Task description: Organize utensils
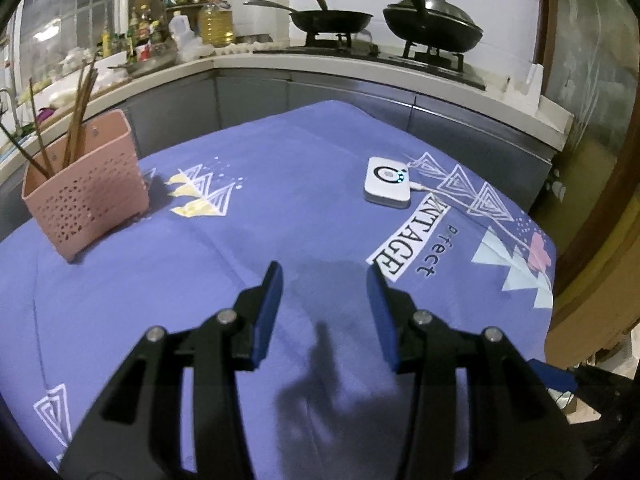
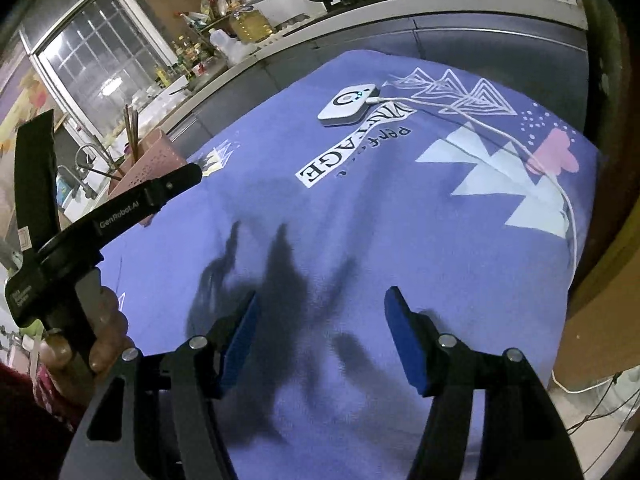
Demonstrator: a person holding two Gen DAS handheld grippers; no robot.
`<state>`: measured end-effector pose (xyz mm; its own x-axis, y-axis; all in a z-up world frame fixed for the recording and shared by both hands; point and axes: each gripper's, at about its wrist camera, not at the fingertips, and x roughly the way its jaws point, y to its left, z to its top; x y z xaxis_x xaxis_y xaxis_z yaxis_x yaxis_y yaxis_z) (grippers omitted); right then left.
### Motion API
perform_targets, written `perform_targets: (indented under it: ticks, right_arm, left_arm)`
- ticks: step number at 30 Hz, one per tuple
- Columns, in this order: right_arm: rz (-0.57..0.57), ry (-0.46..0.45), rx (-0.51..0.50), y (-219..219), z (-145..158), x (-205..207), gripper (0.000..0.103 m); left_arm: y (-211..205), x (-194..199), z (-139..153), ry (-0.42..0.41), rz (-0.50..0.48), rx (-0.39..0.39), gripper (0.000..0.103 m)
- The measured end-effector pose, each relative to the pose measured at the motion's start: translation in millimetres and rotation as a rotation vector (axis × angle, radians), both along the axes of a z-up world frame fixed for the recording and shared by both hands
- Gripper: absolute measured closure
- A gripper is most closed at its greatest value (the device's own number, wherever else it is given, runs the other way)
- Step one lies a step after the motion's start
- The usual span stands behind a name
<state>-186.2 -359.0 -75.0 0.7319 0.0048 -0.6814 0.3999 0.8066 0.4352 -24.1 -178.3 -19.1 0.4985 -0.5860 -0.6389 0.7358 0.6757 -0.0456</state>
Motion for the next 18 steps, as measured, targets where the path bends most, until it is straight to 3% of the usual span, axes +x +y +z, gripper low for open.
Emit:
perform_targets:
  ticks: [11,18]
  right_arm:
    - [0.011,-0.004,0.001,7.5,3.4,-2.1,0.039]
    - [-0.024,-0.019,-0.016,10.0,8.5,-15.1,0.039]
  left_arm:
    - [20.0,-3.3,11.7,-0.025,0.065,-0.026,0.061]
    - [22.0,-15.5,14.4,-0.037,0.047,-0.027,0.061]
